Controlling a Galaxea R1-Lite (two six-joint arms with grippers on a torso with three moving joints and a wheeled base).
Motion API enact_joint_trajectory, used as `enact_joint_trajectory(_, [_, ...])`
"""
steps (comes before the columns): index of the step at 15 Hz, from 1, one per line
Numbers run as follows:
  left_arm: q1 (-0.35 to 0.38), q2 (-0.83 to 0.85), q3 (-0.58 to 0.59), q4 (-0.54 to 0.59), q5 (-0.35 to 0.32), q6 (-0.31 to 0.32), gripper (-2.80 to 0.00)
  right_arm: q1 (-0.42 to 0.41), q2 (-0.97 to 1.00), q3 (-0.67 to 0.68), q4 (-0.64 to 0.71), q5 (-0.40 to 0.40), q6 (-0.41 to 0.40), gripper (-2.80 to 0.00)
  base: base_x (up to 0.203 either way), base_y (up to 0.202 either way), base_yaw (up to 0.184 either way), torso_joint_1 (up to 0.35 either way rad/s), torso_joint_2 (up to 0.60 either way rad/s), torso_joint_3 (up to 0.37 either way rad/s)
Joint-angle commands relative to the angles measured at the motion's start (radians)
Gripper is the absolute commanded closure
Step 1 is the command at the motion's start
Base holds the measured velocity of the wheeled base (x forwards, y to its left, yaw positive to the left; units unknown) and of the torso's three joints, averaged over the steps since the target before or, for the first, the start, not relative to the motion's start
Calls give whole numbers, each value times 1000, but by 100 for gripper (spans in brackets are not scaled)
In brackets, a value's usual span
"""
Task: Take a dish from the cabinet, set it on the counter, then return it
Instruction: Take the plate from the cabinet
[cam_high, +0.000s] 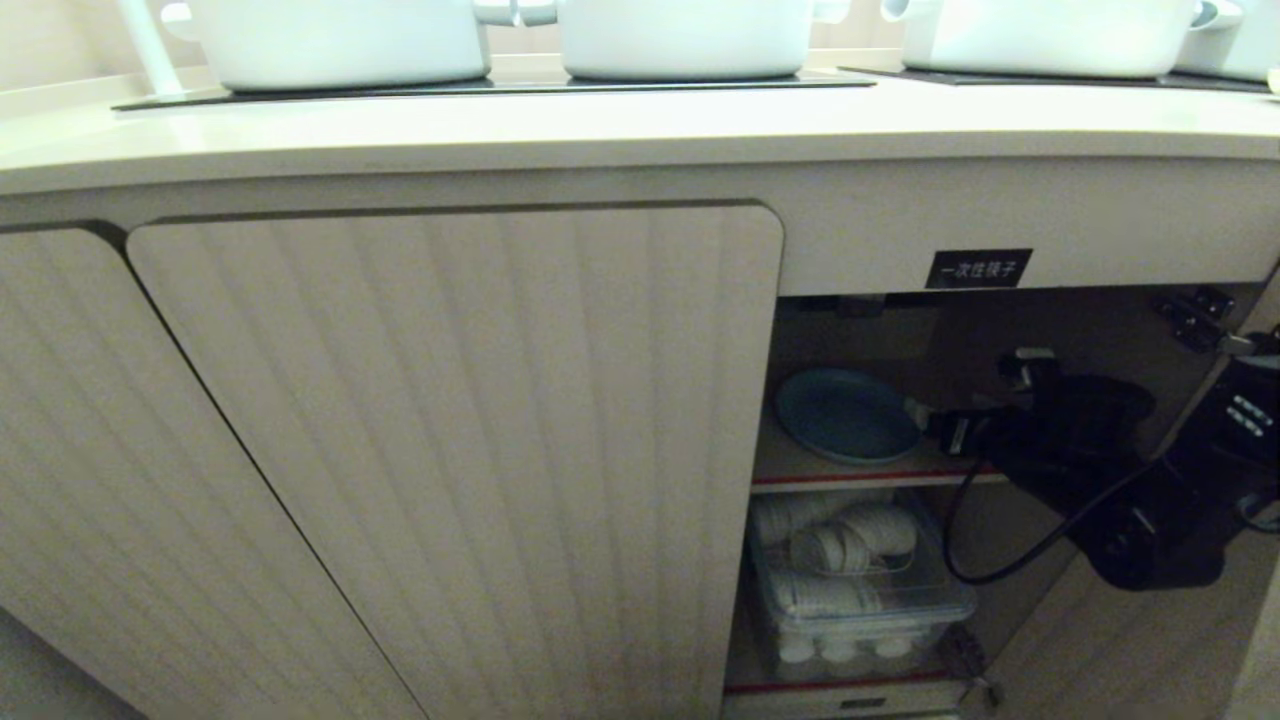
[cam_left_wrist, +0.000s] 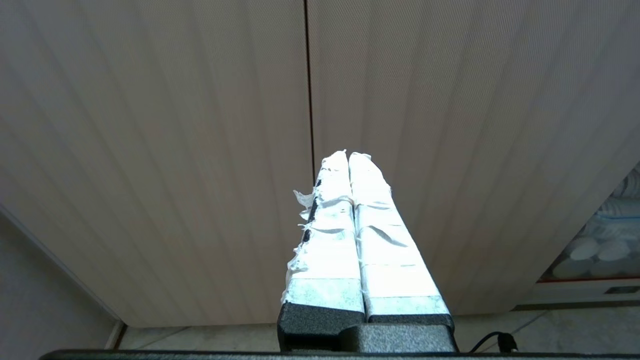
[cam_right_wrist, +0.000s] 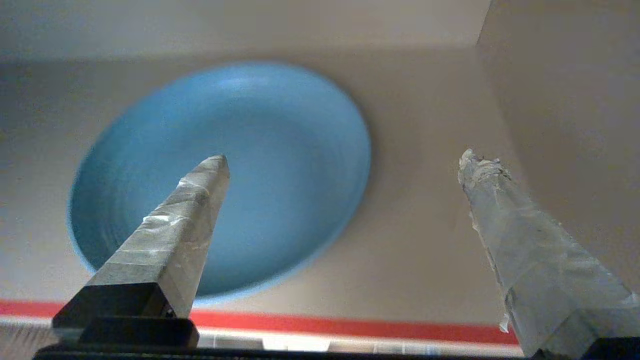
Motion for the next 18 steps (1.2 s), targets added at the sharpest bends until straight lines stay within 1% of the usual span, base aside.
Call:
enact_joint_trajectory(1, [0, 0, 0, 0, 0, 0, 0, 1, 1, -19, 3, 1, 1, -280, 0, 0, 0, 0, 0, 0])
enact_joint_trajectory(3, [0, 0, 0, 0, 1, 0, 0, 1, -1, -35, 38, 1, 1, -280, 0, 0, 0, 0, 0, 0])
enact_joint_trajectory(7, [0, 0, 0, 0, 0, 0, 0, 5, -2, -39, 55, 1, 1, -280, 0, 0, 0, 0, 0, 0])
enact_joint_trajectory(12, [0, 0, 0, 0, 1, 0, 0, 14, -16, -51, 114, 3, 2, -280, 0, 0, 0, 0, 0, 0])
enact_joint_trajectory(16, [0, 0, 0, 0, 1, 0, 0, 22, -27, -91, 197, 3, 2, -280, 0, 0, 0, 0, 0, 0])
enact_joint_trajectory(18, [0, 0, 0, 0, 1, 0, 0, 23, -41, -114, 260, 3, 2, -280, 0, 0, 0, 0, 0, 0])
